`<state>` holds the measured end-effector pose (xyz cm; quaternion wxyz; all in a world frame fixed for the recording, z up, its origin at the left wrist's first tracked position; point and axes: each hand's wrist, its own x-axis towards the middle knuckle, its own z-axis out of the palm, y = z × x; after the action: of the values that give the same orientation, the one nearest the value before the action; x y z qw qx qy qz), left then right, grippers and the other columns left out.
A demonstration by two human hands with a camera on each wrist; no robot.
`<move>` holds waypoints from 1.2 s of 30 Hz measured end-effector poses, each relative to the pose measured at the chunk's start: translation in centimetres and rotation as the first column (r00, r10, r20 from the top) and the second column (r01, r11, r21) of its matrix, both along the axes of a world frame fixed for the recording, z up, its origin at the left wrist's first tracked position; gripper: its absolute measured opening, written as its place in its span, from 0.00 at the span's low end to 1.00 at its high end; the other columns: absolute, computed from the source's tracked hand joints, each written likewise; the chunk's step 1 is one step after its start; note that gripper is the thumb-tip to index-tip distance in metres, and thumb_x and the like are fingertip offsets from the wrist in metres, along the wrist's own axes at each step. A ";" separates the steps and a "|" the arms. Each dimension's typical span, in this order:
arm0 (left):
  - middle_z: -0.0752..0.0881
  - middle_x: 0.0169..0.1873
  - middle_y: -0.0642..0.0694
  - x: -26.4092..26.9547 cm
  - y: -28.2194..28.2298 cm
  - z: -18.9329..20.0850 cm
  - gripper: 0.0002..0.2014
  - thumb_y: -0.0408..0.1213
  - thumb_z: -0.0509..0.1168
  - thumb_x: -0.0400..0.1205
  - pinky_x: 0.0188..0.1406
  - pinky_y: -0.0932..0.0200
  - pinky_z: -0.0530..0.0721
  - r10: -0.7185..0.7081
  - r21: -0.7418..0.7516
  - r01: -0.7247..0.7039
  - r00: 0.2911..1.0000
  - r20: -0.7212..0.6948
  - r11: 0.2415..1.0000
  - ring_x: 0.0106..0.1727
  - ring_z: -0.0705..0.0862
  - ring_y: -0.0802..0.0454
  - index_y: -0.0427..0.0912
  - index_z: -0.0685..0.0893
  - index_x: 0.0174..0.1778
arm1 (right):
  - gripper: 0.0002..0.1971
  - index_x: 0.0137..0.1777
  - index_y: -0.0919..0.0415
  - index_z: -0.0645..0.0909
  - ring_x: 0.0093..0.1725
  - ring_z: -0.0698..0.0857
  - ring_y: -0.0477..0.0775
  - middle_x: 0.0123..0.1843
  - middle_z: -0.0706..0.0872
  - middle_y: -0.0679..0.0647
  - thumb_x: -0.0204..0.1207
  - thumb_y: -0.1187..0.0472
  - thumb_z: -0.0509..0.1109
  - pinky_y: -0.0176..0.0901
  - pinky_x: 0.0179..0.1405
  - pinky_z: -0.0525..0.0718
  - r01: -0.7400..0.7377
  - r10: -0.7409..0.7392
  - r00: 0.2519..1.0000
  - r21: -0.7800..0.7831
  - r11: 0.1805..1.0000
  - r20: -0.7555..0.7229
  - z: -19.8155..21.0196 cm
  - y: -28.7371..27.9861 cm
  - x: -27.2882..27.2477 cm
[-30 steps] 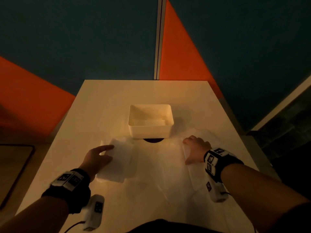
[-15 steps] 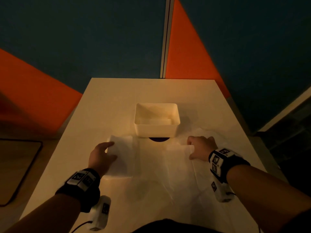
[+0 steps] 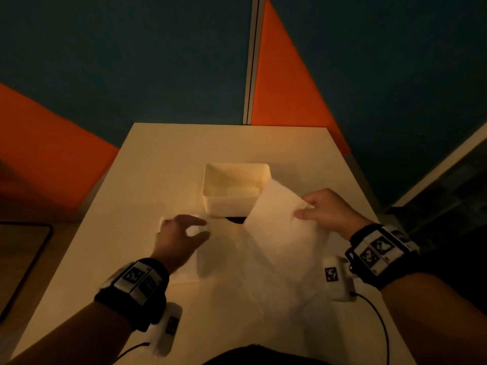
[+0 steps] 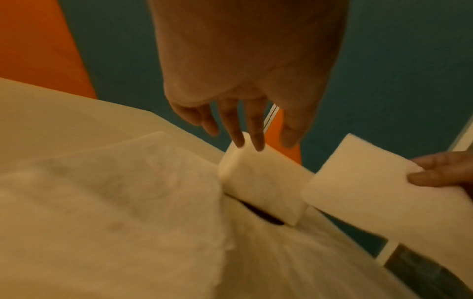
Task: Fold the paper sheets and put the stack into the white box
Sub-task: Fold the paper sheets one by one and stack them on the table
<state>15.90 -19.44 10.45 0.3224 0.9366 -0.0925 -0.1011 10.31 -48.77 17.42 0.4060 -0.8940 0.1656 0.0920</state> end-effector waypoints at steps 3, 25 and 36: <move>0.86 0.50 0.55 -0.9 -2.4 2.4 0.17 0.58 0.71 0.70 0.55 0.56 0.78 -0.118 -0.395 -0.023 0.938 -0.327 0.918 0.56 0.82 0.52 0.52 0.88 0.47 | 0.08 0.53 0.62 0.86 0.39 0.86 0.42 0.47 0.90 0.54 0.75 0.66 0.71 0.31 0.30 0.81 0.153 -0.210 0.969 0.352 0.924 0.131 0.9 1.2 -1.1; 0.86 0.54 0.29 -1.7 -3.9 5.5 0.09 0.29 0.67 0.78 0.59 0.39 0.80 -0.270 -0.770 -0.159 0.877 -0.397 0.618 0.52 0.82 0.37 0.35 0.88 0.52 | 0.13 0.49 0.58 0.88 0.45 0.89 0.52 0.45 0.91 0.55 0.75 0.73 0.66 0.45 0.42 0.87 0.144 -0.352 0.932 0.802 0.579 0.087 -2.6 4.5 -3.7; 0.88 0.58 0.51 -0.5 -3.1 7.9 0.20 0.43 0.71 0.72 0.52 0.62 0.84 -0.614 -0.732 0.106 0.630 -0.475 0.674 0.57 0.86 0.53 0.39 0.88 0.58 | 0.22 0.26 0.56 0.86 0.36 0.84 0.50 0.35 0.85 0.55 0.73 0.79 0.62 0.41 0.35 0.81 0.020 -0.158 0.975 0.643 0.765 0.157 -0.8 4.2 -2.9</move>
<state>15.41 -22.55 18.32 0.6022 0.6148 -0.1936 -0.4710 7.43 -44.61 16.66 0.7037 -0.6987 0.1248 0.0321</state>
